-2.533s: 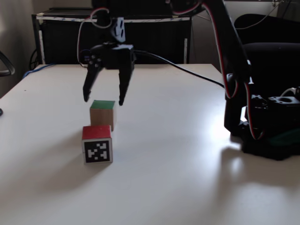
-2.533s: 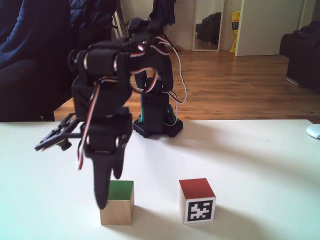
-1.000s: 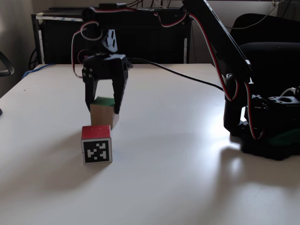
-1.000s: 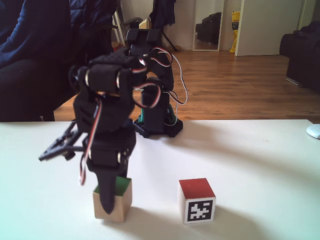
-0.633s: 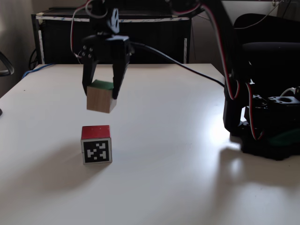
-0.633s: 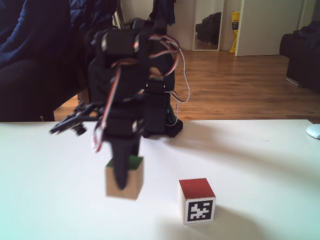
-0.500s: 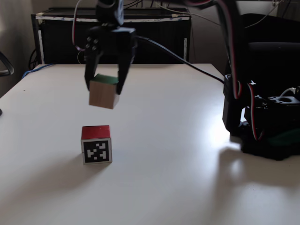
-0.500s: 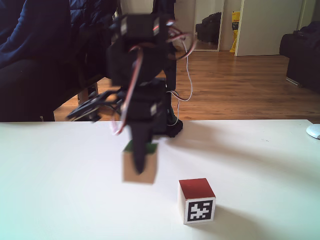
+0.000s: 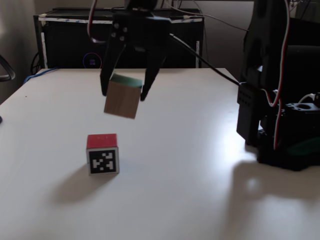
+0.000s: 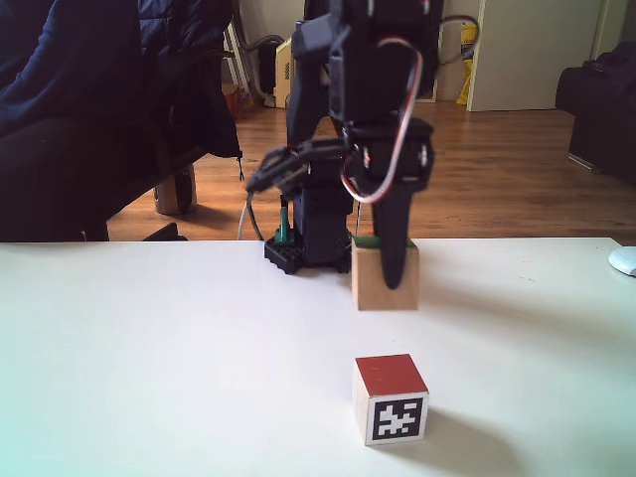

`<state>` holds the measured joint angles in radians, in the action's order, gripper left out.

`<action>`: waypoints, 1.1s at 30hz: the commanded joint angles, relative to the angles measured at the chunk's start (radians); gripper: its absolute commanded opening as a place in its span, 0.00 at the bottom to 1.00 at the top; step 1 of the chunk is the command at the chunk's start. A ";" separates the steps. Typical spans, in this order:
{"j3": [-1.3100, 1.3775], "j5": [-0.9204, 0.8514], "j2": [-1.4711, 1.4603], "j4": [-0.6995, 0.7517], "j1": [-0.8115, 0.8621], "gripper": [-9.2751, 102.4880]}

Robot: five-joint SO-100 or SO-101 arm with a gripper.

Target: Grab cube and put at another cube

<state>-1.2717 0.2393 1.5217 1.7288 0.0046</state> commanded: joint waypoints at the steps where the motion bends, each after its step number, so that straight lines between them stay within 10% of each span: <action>1: 0.092 0.015 -0.057 0.005 -0.009 0.28; 33: 0.454 0.054 -0.423 0.077 0.005 0.29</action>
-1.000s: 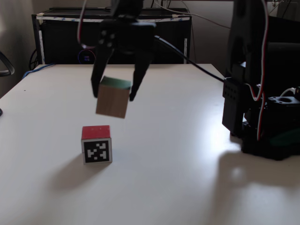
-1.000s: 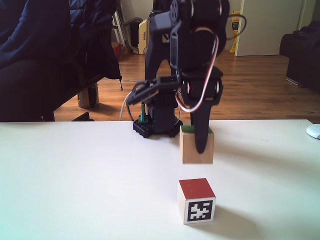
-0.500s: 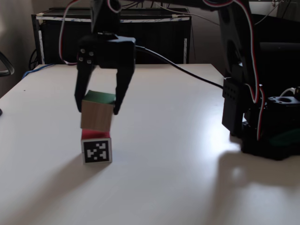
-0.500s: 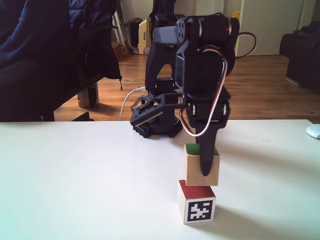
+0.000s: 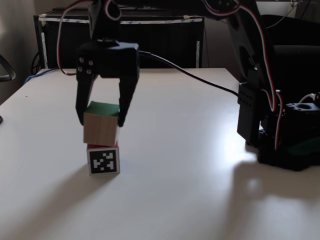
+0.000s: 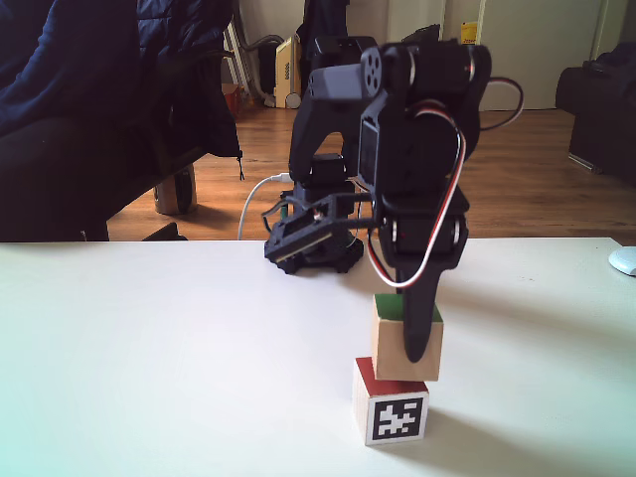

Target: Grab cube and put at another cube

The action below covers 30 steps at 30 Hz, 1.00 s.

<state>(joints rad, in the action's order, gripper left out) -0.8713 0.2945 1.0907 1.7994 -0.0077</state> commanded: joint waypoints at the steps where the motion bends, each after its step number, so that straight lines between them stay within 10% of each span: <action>1: 0.052 -0.002 0.008 0.006 0.018 0.29; 30: 0.071 -0.009 -0.048 0.008 0.021 0.36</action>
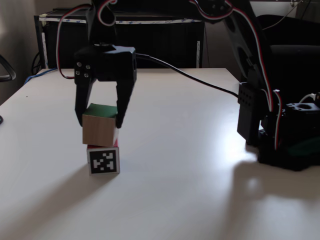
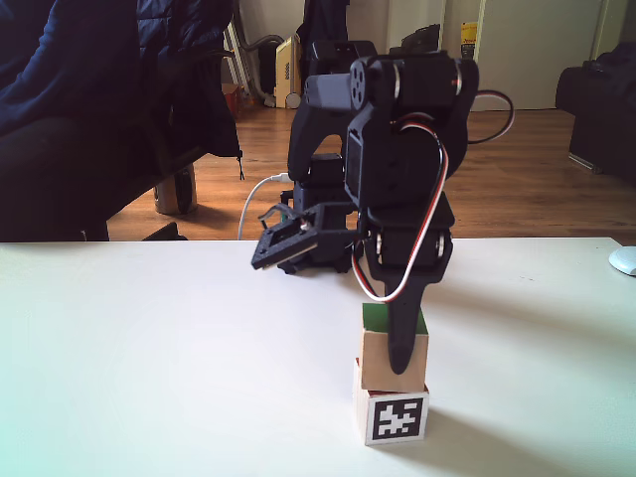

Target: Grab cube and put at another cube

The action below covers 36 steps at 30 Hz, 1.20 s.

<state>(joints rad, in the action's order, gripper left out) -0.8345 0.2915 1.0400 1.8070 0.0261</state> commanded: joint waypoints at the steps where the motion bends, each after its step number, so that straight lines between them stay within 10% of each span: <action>1: 0.034 -0.005 0.003 0.000 -0.014 0.36; 18: 0.000 0.046 0.150 0.000 -0.041 0.45; 36: -0.793 -0.107 1.347 -0.094 -0.008 0.45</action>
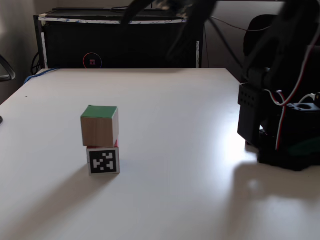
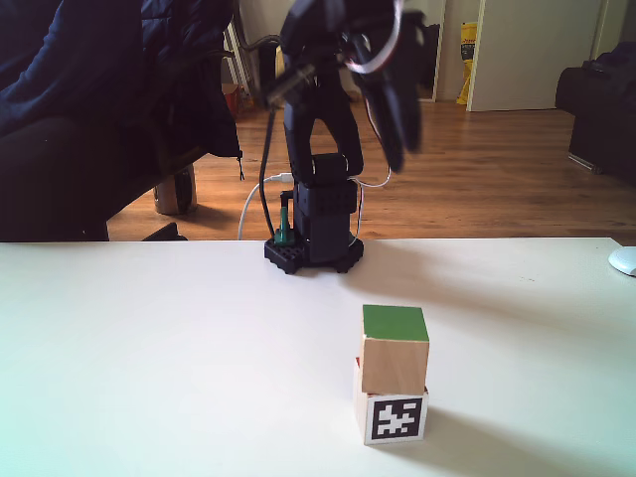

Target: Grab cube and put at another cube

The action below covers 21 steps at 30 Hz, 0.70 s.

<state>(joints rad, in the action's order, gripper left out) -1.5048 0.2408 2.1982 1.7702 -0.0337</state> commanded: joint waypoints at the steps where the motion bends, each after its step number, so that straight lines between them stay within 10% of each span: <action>1: -0.206 -0.081 0.261 -0.097 0.081 0.45; 13: -1.066 -0.284 0.933 -0.426 0.327 0.43; 21: -1.328 -0.293 1.089 -0.446 0.364 0.19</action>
<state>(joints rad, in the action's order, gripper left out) -2.7842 -0.0445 3.2674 1.3499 0.3237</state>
